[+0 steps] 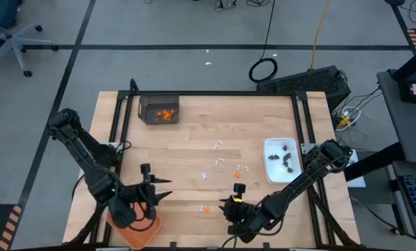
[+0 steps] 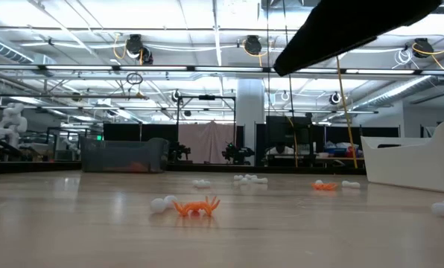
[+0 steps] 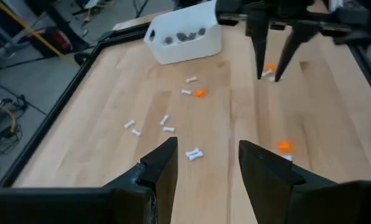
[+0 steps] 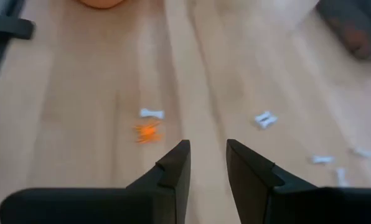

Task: Sort Halloween decoration
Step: Put the orange spider toy into the black bin

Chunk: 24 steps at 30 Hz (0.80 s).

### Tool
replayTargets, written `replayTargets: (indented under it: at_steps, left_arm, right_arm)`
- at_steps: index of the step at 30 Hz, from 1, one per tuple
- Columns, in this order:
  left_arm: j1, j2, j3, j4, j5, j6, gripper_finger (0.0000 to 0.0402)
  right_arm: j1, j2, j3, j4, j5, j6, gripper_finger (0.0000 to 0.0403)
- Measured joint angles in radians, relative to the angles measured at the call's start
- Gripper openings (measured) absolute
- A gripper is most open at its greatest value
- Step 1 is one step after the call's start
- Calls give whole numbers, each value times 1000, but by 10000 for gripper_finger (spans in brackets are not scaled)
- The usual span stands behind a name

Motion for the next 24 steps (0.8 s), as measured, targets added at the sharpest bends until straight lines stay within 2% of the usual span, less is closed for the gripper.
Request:
replayTargets:
  at_steps: [4,9,12,15,19,24]
  left_arm:
    - [45,0,-38,59,-1,-2,168]
    - [114,1,-77,94,-2,-38,168]
    - [160,1,-89,131,2,-49,168]
    - [207,1,-89,136,46,-38,168]
    - [254,1,-89,157,116,-30,168]
    - [269,25,-89,188,160,-86,168]
  right_arm:
    - [-5,0,0,6,54,-94,88]
    - [-36,0,0,6,55,-231,88]
    - [-64,0,0,5,33,-271,88]
    - [-91,0,0,5,-43,-305,88]
    - [-116,0,-17,28,-111,-312,88]
    - [-130,0,-63,36,-113,-213,88]
